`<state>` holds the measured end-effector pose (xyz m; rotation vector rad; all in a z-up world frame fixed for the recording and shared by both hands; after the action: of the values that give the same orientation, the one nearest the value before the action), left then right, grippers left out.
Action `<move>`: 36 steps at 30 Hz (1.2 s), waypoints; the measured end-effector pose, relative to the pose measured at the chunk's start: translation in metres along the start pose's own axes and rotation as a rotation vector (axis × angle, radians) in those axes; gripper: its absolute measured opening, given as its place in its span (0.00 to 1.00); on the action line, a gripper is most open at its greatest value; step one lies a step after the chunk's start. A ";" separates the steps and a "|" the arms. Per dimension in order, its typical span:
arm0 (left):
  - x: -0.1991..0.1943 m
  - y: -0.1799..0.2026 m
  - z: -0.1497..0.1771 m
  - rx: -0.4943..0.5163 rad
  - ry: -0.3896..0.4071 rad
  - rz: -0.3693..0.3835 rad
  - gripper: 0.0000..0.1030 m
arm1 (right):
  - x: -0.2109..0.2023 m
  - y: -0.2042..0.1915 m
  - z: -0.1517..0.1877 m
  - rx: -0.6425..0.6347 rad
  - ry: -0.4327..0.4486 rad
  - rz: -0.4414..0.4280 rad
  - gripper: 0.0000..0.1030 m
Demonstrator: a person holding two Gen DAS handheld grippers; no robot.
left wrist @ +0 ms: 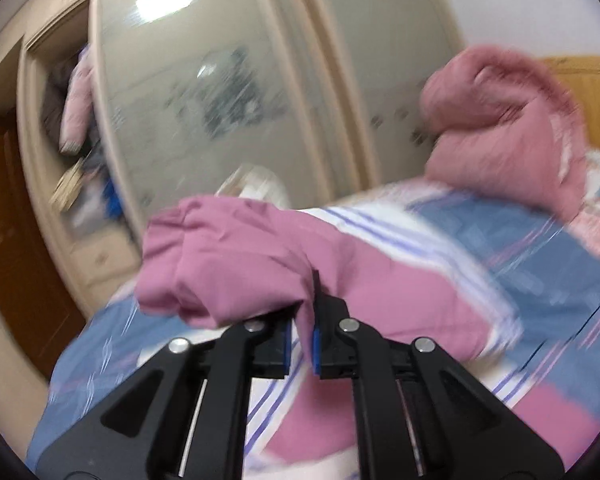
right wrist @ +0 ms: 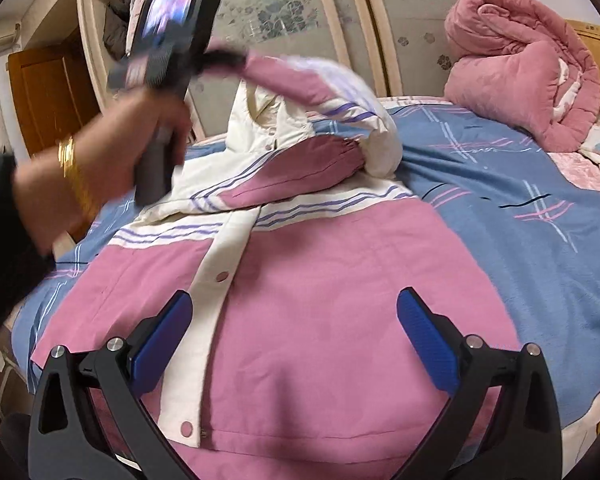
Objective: Fold large clothes
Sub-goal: 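Grasp the folded sleeve with the left tool and lay it flatter across the chest, then open the left tool and withdraw it from the folded sleeves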
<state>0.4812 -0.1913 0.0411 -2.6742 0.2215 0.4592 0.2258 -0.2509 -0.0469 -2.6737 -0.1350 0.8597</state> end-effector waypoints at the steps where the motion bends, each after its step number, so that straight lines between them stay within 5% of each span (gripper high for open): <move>1: 0.007 -0.011 0.017 -0.026 -0.039 -0.018 0.07 | 0.003 -0.005 0.002 -0.013 -0.006 -0.003 0.99; 6: 0.048 -0.060 0.098 -0.141 -0.229 -0.122 0.08 | 0.019 -0.028 0.012 -0.070 -0.051 -0.018 0.99; 9: 0.061 -0.081 0.129 -0.195 -0.307 -0.111 0.18 | 0.026 -0.036 0.016 -0.089 -0.067 -0.030 0.99; 12: 0.067 -0.091 0.143 -0.217 -0.350 -0.088 0.42 | 0.030 -0.039 0.018 -0.091 -0.077 -0.047 0.99; 14: 0.069 -0.100 0.152 -0.279 -0.372 -0.064 0.76 | 0.032 -0.043 0.019 -0.099 -0.083 -0.050 0.99; 16: 0.068 -0.111 0.162 -0.356 -0.408 -0.032 0.94 | 0.033 -0.045 0.018 -0.107 -0.073 -0.052 0.99; 20: 0.025 -0.137 0.168 -0.411 -0.353 0.001 0.95 | 0.026 -0.046 0.016 -0.112 -0.046 -0.060 0.99; 24: -0.077 -0.154 0.163 -0.355 -0.253 0.013 0.98 | 0.016 -0.040 0.012 -0.124 -0.003 -0.043 0.99; 27: -0.162 -0.158 0.172 -0.305 -0.205 -0.050 0.98 | 0.007 -0.029 0.008 -0.109 0.028 -0.027 0.99; 30: -0.229 -0.150 0.187 -0.358 -0.164 -0.024 0.98 | -0.008 -0.018 0.006 -0.089 0.073 -0.021 0.99; 36: -0.273 -0.107 0.224 -0.324 -0.161 -0.043 0.98 | -0.034 -0.007 0.010 -0.083 0.145 0.010 0.99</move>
<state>0.1868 0.0238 -0.0160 -2.9270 0.0439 0.7495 0.1920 -0.2475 -0.0335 -2.8053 -0.1250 0.6733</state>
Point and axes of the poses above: each gripper's, at about its wrist camera, not at the fingertips, and x roughly the way its jaws point, y to its right, z to its underside, the point moved 3 cm from there along x, roughly the way its jaws point, and after that the axes turned 6 degrees about x, right-handed, at the moved point
